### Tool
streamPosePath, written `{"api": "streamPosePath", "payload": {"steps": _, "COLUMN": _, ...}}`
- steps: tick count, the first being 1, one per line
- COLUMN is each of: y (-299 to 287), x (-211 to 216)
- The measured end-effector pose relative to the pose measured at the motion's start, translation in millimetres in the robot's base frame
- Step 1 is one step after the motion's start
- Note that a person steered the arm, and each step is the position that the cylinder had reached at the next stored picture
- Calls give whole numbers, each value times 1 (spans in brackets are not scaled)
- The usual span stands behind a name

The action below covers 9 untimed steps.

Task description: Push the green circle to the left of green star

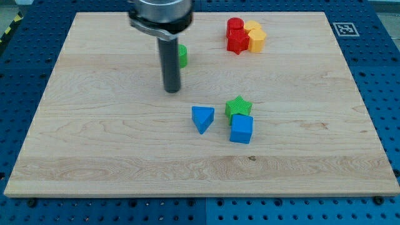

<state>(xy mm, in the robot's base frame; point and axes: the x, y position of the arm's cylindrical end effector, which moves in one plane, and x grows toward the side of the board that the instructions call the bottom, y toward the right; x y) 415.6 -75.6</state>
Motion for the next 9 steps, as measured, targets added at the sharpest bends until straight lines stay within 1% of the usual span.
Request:
{"api": "streamPosePath", "payload": {"steps": 1, "y": -19, "x": -56}}
{"api": "streamPosePath", "payload": {"steps": 2, "y": 2, "x": -85}}
{"api": "streamPosePath", "payload": {"steps": 3, "y": 54, "x": -77}}
{"api": "streamPosePath", "payload": {"steps": 4, "y": 102, "x": -28}}
{"api": "streamPosePath", "payload": {"steps": 5, "y": 107, "x": -9}}
{"api": "streamPosePath", "payload": {"steps": 6, "y": 107, "x": -39}}
{"api": "streamPosePath", "payload": {"steps": 7, "y": 154, "x": -44}}
{"api": "streamPosePath", "payload": {"steps": 8, "y": 188, "x": -30}}
{"api": "streamPosePath", "payload": {"steps": 9, "y": 159, "x": -18}}
